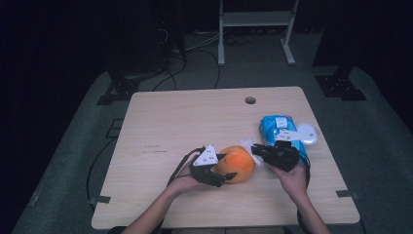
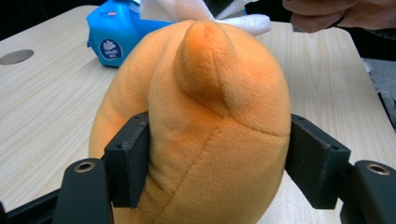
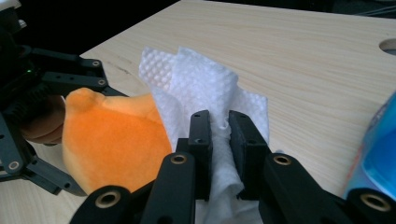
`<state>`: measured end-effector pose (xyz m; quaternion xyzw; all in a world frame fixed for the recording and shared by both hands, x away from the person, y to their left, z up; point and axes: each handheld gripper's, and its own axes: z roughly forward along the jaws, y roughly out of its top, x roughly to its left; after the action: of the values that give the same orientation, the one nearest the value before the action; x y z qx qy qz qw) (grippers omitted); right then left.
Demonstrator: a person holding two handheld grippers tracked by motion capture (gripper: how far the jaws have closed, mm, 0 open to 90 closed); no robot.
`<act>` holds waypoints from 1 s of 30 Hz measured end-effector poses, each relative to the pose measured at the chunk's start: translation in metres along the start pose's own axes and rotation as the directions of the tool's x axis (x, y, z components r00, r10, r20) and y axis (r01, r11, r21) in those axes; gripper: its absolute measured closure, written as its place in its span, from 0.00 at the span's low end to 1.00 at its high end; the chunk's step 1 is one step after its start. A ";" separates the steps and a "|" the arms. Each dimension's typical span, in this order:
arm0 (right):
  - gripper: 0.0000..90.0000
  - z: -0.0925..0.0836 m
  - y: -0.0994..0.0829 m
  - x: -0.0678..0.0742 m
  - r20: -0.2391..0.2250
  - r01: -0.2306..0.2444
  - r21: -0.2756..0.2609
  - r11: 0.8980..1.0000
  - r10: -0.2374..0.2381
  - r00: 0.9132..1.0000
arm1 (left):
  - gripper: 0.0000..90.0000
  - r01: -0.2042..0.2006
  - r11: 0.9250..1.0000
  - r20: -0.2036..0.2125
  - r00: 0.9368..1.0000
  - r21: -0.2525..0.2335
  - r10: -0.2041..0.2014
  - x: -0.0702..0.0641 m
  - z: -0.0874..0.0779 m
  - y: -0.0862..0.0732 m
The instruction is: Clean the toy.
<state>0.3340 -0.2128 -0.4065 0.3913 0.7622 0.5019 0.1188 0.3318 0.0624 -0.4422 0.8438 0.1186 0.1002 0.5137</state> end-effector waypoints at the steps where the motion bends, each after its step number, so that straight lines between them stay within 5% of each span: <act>1: 0.88 0.000 0.001 0.002 -0.005 0.006 -0.001 1.000 -0.006 1.000 | 0.33 -0.008 1.000 -0.002 1.000 0.004 0.008 -0.001 0.000 0.000; 8: 0.88 0.004 0.007 0.028 -0.083 0.055 -0.018 0.998 -0.056 0.995 | 0.33 -0.019 1.000 -0.036 0.999 0.013 0.020 -0.004 0.002 0.003; 17: 0.88 0.008 0.013 0.050 -0.153 0.106 -0.030 0.994 -0.109 0.982 | 0.33 0.026 1.000 -0.069 0.997 -0.007 -0.026 -0.002 0.004 0.004; 25: 0.88 0.003 0.010 0.027 -0.066 0.061 -0.008 0.998 -0.062 0.996 | 0.33 -0.011 1.000 -0.036 0.999 0.012 0.011 -0.005 0.003 0.004; 27: 0.88 0.003 0.007 0.022 -0.085 0.039 0.008 0.999 -0.039 0.996 | 0.30 -0.025 1.000 -0.005 1.000 0.020 0.025 -0.004 0.000 0.007; 30: 0.88 0.001 0.004 0.026 -0.101 0.065 0.041 0.997 -0.061 0.993 | 0.26 0.010 1.000 0.048 0.999 -0.019 -0.009 0.001 -0.009 0.012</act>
<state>0.3191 -0.1927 -0.3981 0.3440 0.7899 0.4999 0.0878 0.3314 0.0652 -0.4268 0.8405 0.1092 0.0786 0.5248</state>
